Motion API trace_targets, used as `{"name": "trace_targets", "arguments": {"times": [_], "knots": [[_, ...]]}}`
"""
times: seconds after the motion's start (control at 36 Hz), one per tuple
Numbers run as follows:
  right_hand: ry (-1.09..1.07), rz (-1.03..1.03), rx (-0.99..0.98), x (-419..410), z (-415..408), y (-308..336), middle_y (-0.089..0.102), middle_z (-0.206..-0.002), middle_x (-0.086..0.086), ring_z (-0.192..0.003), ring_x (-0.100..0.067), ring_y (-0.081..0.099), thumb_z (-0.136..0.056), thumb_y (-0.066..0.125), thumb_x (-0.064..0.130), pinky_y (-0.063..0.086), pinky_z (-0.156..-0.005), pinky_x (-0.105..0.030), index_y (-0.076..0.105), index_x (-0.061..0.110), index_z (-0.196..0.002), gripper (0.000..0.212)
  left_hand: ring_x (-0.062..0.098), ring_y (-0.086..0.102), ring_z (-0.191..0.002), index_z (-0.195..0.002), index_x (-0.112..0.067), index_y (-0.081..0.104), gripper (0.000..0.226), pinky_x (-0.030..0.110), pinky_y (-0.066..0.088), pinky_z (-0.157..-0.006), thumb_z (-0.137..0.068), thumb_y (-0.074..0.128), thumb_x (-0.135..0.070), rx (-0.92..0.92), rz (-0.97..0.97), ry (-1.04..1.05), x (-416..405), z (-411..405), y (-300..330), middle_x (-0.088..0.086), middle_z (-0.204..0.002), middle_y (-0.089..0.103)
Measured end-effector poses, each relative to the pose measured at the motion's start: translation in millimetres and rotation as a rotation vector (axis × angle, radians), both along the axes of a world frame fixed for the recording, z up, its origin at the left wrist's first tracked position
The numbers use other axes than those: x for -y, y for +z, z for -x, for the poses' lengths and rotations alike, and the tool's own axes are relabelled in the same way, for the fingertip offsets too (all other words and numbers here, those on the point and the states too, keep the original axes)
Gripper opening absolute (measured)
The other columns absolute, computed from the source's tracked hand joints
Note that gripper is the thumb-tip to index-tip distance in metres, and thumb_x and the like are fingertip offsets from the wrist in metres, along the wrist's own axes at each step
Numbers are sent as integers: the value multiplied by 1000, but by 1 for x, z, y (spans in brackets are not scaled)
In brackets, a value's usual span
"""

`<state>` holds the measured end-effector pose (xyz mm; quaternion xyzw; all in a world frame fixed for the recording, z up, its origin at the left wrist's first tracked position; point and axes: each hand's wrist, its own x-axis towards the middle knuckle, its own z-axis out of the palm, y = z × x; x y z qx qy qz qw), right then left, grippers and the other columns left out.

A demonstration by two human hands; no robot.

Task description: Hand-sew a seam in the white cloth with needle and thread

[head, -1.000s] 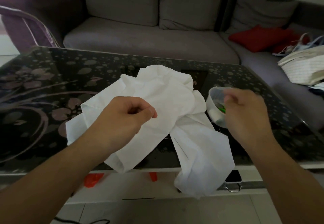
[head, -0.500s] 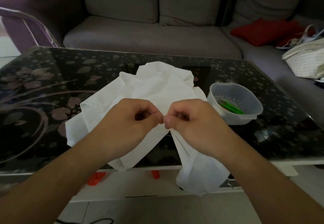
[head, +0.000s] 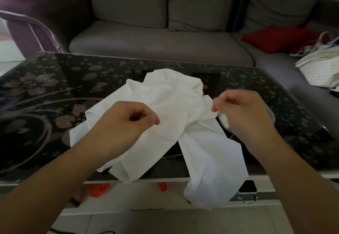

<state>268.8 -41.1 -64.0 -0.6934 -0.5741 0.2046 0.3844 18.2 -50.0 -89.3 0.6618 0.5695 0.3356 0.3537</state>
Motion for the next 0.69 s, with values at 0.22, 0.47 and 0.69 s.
{"name": "trace_targets", "arguments": {"times": [0.22, 0.47, 0.69], "knots": [[78, -1, 499, 1, 3, -11, 59, -127, 15, -112, 0, 51, -100, 61, 25, 38, -98, -19, 67, 36, -120, 23, 25, 70, -81, -83, -31, 79, 21, 32, 55, -69, -98, 65, -29, 25, -22, -17, 2, 2, 2, -1, -87, 77], [726, 99, 115, 21, 66, -16, 64, -114, 18, -102, -1, 63, -98, 65, 13, 55, -86, -23, 54, 36, -131, 42, 12, 66, -68, -81, -31, 79, 20, 31, 55, -70, -97, 67, -30, 2, -73, -116, 6, -4, -2, -7, -75, 74], [568, 86, 127, 12, 53, -16, 58, -62, 11, -57, -5, 51, -96, 67, 33, 40, -59, -24, 68, 28, -84, 13, 5, 57, -61, -81, -31, 79, 19, 16, 45, -60, -93, 64, -37, -11, -33, -154, 7, -4, 0, -7, -69, 67]]}}
